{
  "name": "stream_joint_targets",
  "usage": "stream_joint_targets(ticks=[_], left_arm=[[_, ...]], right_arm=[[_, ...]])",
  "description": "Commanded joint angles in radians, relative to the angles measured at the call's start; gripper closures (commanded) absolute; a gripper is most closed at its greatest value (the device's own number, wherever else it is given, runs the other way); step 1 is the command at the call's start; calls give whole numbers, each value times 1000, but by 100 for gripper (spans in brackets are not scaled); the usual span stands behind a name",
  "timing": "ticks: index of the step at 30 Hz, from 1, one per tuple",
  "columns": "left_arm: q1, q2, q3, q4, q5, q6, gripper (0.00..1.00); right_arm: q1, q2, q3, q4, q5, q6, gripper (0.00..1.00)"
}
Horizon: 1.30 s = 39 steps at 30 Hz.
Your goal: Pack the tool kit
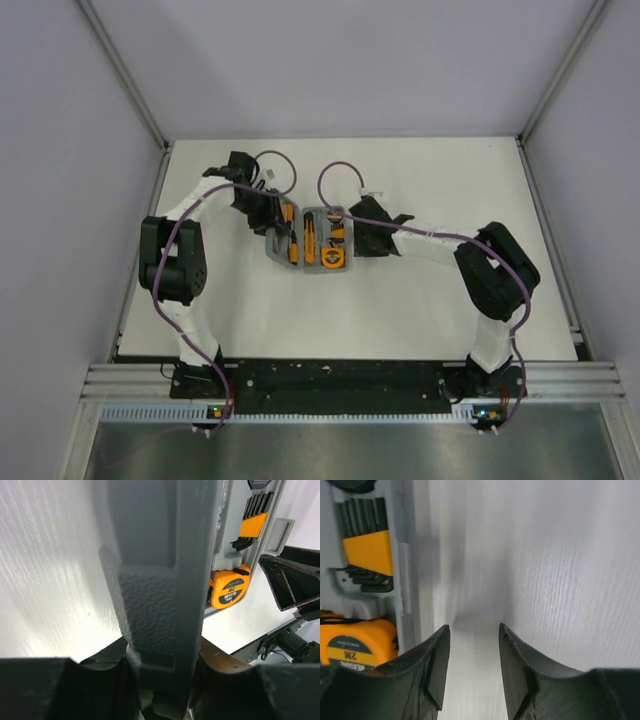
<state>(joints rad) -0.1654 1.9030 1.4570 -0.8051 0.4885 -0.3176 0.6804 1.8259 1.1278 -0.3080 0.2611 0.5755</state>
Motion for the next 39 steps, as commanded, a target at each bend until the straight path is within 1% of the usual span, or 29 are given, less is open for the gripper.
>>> stream_joint_targets(ticks=[1,9,13,19,27,30,35,39], left_arm=[[1,-33,39,-40,-24,55,72],[-2,-28,37,-34,-44,9,61],[-3,-28,43,-37,-56,6,57],[-6,-33,62,-55,-39,5,46],[-10,-39,78,-32,73,-28,44],[-10,-47,74,-23,117,-37,40],[-10,-56,-1,82,295,-86,34],[-11,-61,-41,156,372,-124,33]], right_arm=[[-7,30,70,-2,-43,-48,58],[4,75,125,-5,-118,-100,58],[28,92,148,-8,-112,-109,58],[45,98,171,-13,-112,-106,58],[45,111,193,-19,-125,-103,58],[45,113,194,-23,-115,-92,58],[44,114,190,-31,-80,-48,58],[44,124,199,-36,-82,-40,58]])
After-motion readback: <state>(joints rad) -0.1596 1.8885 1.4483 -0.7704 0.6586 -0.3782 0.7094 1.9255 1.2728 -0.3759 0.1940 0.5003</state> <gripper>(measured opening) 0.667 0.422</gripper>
